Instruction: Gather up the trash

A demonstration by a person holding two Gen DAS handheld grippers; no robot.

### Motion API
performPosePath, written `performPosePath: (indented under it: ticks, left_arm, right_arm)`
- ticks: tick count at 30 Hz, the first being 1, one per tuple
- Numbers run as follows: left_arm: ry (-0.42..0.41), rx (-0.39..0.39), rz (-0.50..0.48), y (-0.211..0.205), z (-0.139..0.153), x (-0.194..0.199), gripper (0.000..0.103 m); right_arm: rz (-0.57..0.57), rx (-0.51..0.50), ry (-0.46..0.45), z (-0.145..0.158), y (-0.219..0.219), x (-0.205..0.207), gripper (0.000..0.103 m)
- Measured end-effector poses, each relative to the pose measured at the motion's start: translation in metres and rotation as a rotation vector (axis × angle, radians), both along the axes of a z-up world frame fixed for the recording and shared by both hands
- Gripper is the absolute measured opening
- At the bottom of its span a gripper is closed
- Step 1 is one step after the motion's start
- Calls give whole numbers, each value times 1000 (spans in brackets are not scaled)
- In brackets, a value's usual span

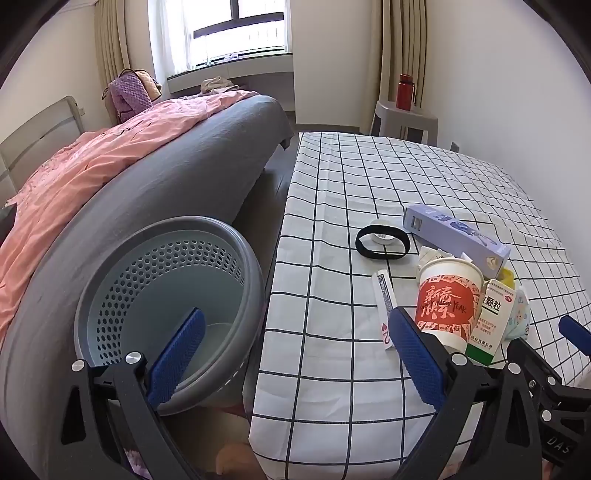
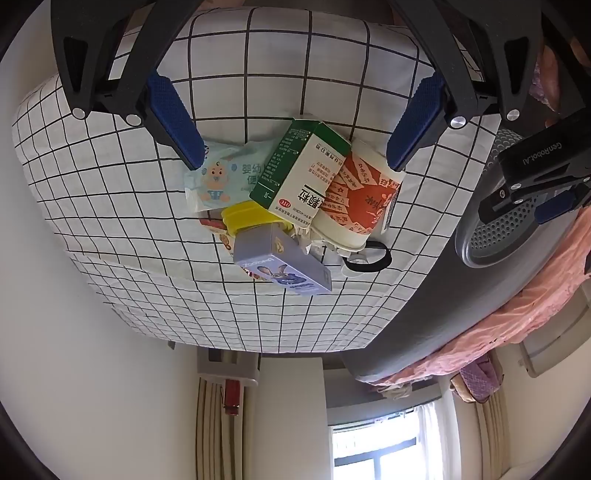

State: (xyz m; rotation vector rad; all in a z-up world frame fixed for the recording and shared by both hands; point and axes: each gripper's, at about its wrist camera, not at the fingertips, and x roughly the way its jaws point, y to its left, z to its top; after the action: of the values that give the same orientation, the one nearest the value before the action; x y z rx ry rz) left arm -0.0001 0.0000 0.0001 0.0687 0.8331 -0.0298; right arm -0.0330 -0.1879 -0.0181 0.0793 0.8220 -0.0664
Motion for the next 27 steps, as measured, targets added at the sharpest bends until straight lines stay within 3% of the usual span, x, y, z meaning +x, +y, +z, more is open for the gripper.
performPosePath:
  ticks: [27]
  left_arm:
    - [-45,13,11,-2,8,-5,95]
  right_arm:
    - [2,-7,-15,2,1,-2,97]
